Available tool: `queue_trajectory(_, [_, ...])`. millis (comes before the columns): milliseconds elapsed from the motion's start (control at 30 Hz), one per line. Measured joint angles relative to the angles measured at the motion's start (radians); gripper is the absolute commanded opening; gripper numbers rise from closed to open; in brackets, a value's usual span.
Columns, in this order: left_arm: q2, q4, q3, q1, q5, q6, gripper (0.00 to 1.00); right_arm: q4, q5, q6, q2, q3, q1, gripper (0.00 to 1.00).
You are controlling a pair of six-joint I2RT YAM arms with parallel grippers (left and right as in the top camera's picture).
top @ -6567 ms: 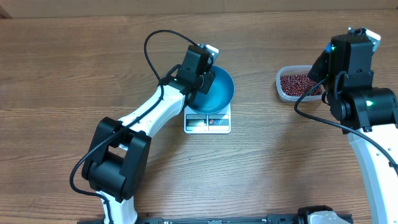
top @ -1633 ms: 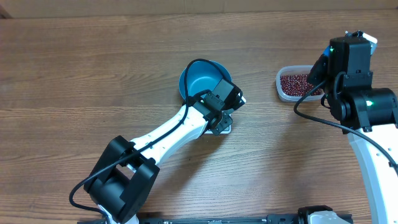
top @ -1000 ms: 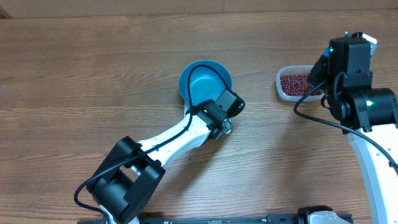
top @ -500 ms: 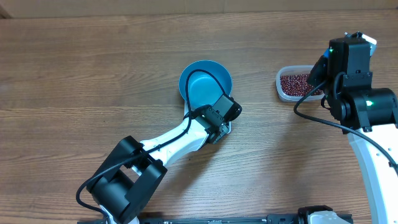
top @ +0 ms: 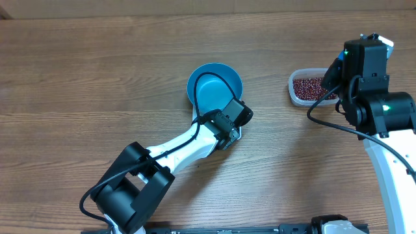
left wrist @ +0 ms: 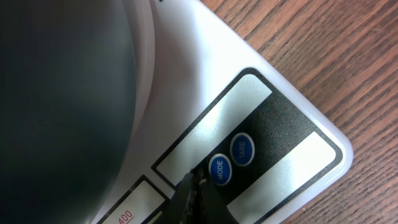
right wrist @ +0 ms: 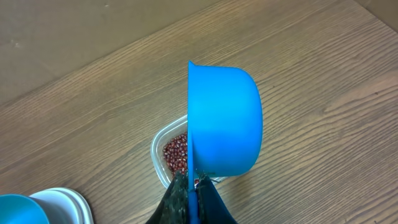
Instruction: Scoop item into bowl and weigh 150g on scale
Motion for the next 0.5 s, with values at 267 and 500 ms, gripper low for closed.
queue_trajectory(267, [0.003,0.003,0.0,0.0,0.0,0.0,0.04,-0.001,0.0,0.0,0.0,0.0,0.0,0.04])
queue_trajectory(500, [0.011,0.014,0.001,0.0,-0.001,0.0,0.04,-0.001,0.0,0.0,0.0,0.0,0.0,0.04])
